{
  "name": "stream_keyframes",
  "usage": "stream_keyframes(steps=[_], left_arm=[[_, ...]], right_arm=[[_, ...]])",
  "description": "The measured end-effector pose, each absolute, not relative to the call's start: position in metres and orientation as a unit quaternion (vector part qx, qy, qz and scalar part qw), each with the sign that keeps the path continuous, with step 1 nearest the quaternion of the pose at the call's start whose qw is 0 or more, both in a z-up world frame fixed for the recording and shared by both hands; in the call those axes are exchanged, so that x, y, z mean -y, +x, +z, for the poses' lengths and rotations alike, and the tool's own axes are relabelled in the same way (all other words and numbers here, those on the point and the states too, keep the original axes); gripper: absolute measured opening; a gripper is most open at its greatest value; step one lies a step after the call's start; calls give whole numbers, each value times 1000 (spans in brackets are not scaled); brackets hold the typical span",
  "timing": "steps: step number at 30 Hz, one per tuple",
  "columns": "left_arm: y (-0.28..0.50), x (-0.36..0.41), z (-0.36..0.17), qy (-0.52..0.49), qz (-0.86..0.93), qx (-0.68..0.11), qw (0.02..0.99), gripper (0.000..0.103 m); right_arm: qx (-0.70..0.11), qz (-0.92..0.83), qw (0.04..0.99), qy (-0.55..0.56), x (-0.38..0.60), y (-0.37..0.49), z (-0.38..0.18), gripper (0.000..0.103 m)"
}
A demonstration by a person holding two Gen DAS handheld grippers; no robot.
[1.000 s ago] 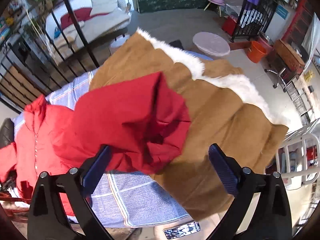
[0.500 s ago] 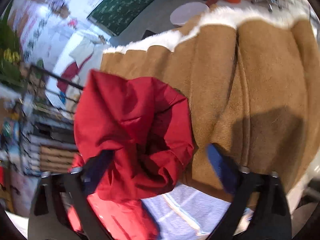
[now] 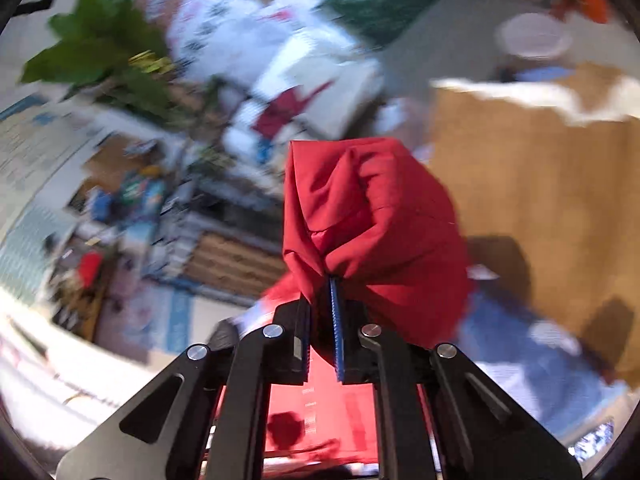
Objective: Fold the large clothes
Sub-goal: 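Lay the held sleeve across the jacket front and open the right gripper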
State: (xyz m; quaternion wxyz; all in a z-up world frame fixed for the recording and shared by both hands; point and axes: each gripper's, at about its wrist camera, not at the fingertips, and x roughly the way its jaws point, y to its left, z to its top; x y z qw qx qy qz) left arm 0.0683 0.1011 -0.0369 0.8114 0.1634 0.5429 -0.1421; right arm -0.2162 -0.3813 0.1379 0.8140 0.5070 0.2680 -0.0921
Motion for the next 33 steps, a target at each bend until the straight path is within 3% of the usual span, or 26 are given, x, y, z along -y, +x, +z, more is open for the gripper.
stream_keyframes(steps=[7, 14, 16, 18, 24, 27, 28, 31, 33], left_arm=[[79, -123, -34, 149, -115, -541, 820, 86], [87, -169, -26, 124, -62, -536, 833, 86], [87, -186, -30, 114, -44, -542, 831, 86], [85, -200, -35, 109, -26, -550, 828, 86], [84, -221, -46, 92, -1, -566, 819, 86], [91, -214, -43, 84, -17, -564, 821, 86], [95, -208, -42, 80, -29, -564, 821, 86], [105, -184, -39, 93, -60, -556, 824, 86], [113, -161, -37, 108, -87, -547, 826, 86]], right_arm=[[-313, 55, 822, 472, 280, -70, 137, 9], [-456, 124, 818, 327, 107, 92, 76, 9], [-489, 127, 817, 277, 63, 118, 54, 9], [-512, 138, 811, 249, 23, 139, 29, 0], [-545, 156, 808, 163, -39, 162, -16, 1], [-552, 152, 798, 184, -29, 148, -28, 4], [-555, 143, 795, 199, -15, 142, -31, 12], [-552, 85, 795, 236, 27, 121, -33, 69], [-534, 39, 797, 279, 68, 101, -35, 69]])
